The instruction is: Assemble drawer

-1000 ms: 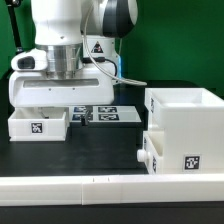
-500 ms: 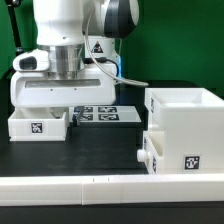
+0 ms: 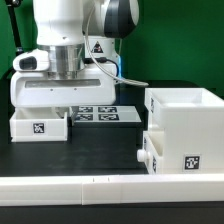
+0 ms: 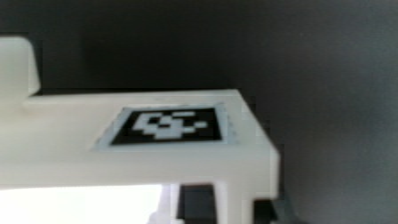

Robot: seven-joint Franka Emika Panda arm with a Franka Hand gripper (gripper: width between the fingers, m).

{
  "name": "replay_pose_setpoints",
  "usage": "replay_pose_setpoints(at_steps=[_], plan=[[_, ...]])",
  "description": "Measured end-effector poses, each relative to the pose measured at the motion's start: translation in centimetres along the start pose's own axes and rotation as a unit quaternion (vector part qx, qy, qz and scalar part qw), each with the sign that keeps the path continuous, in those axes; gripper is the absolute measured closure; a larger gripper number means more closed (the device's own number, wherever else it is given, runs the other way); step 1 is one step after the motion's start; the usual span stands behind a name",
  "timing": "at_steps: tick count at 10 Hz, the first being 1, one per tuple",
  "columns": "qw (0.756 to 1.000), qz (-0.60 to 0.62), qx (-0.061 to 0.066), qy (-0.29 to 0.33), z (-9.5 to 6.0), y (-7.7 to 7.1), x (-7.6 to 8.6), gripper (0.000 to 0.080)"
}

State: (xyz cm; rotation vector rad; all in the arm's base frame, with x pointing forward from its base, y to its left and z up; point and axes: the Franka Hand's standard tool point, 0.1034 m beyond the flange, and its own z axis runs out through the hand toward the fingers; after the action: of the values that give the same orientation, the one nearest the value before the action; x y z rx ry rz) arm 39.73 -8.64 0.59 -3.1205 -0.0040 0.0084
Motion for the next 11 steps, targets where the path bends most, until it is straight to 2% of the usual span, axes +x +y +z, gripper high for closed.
replay_pose_setpoints(at_steps=[2,3,4,5,6,7,10,11], plan=[[1.0,-0.009,0.001,-0.003,-0.1,-0.2,0.1,0.0758],[1.0,-0.028,0.007,-0.011,-1.1,-1.1,0.7,0.0758],[0.998,-0.054,0.013,-0.013,-2.7,-2.2,2.0,0.0758],[0.998,-0.066,0.015,-0.012,-3.5,-2.7,2.7,0.0758],[0.996,-0.089,0.022,-0.021,-4.3,-3.0,3.6,0.0758],[0.994,-0.102,0.025,-0.017,-5.6,-3.2,5.2,0.0758],[0.989,-0.146,0.025,-0.014,-5.3,-3.0,5.2,0.0757],[0.975,-0.223,0.017,-0.002,-4.5,-2.5,4.9,0.0757]])
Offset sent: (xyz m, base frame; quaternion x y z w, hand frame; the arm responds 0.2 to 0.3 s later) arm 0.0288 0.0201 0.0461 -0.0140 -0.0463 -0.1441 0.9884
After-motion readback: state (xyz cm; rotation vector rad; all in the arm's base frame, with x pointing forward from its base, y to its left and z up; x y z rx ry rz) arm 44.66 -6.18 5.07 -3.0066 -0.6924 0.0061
